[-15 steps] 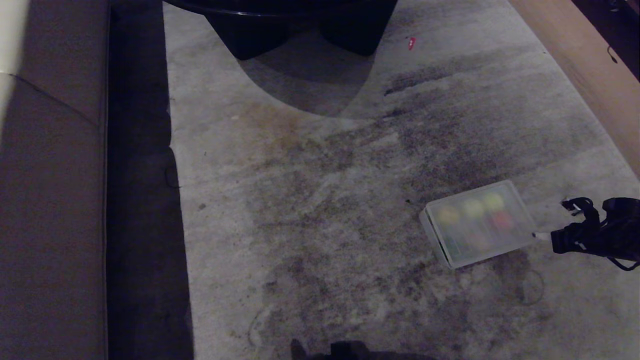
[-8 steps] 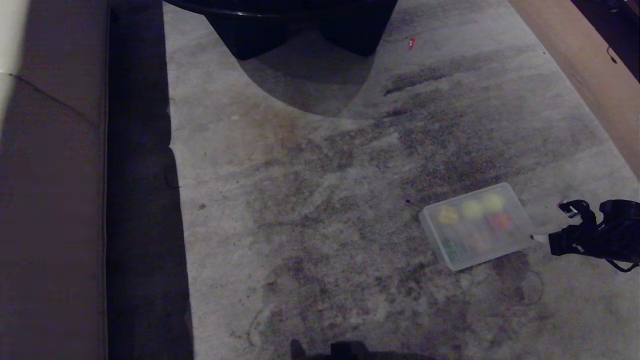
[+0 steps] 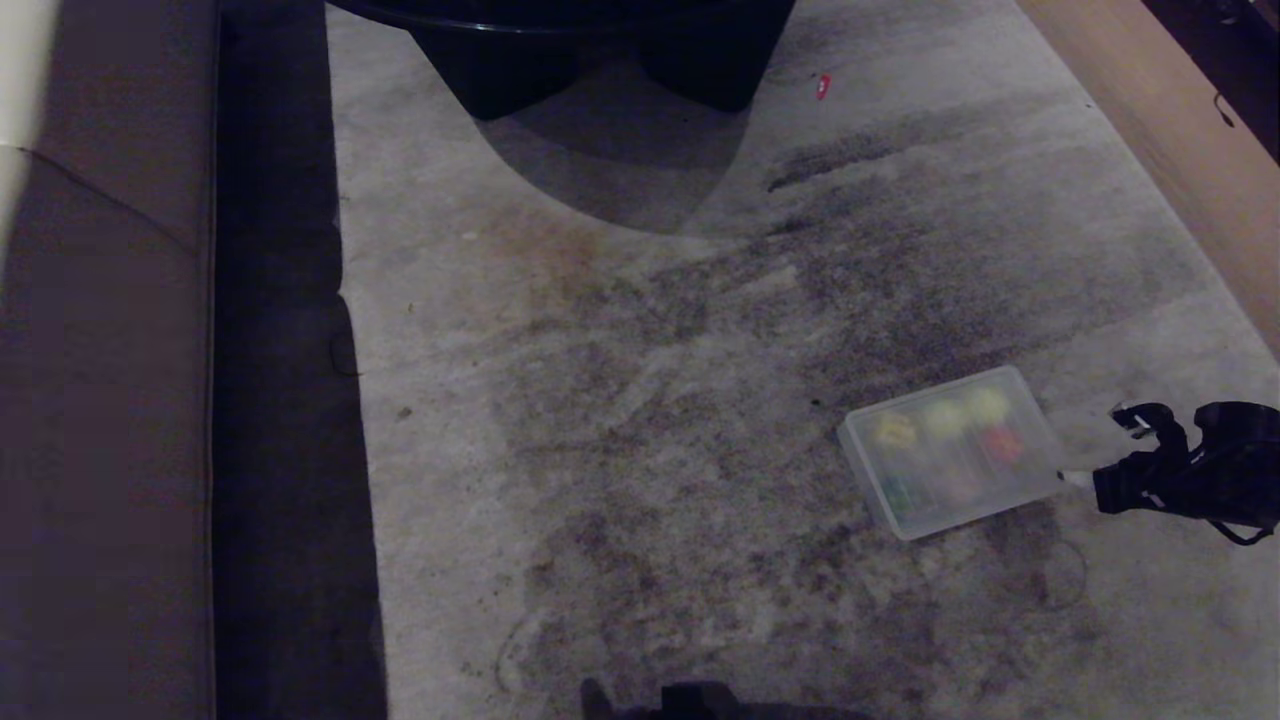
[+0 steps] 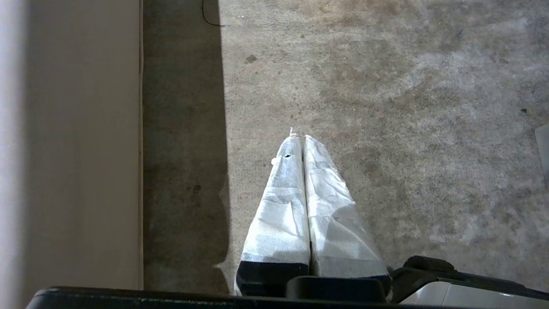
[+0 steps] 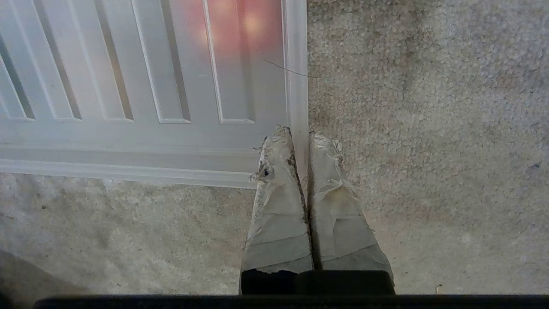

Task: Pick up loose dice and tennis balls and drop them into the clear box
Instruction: Close the lid

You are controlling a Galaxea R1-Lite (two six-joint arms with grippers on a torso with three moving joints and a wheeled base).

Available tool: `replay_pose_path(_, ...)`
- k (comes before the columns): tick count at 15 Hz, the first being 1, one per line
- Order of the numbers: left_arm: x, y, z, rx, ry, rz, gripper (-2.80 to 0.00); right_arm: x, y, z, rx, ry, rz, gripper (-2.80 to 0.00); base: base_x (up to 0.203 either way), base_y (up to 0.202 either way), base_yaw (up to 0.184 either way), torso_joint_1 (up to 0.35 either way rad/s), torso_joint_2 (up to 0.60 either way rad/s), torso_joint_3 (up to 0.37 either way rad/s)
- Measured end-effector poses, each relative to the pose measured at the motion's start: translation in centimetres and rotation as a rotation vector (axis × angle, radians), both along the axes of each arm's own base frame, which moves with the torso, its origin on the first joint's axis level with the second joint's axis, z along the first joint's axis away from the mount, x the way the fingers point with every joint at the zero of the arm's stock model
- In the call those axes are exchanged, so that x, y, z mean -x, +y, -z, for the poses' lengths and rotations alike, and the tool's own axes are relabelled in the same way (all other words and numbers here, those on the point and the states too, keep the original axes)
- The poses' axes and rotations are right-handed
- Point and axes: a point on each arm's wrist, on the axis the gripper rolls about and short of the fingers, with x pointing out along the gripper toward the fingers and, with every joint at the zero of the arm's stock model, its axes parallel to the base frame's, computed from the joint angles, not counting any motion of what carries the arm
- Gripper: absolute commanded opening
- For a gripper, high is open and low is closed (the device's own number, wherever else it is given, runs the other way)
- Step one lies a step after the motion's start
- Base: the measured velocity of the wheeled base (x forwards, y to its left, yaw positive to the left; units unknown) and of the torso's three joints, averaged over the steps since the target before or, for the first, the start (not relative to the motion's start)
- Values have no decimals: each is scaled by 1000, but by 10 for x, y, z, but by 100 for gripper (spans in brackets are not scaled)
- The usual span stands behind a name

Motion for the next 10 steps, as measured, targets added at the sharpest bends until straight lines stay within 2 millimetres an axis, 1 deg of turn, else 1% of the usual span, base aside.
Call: replay_pose_path(10, 0, 0, 0, 0, 0, 0, -280, 0, -1, -1, -4, -10, -10, -280, 0, 0, 0, 0, 0, 0)
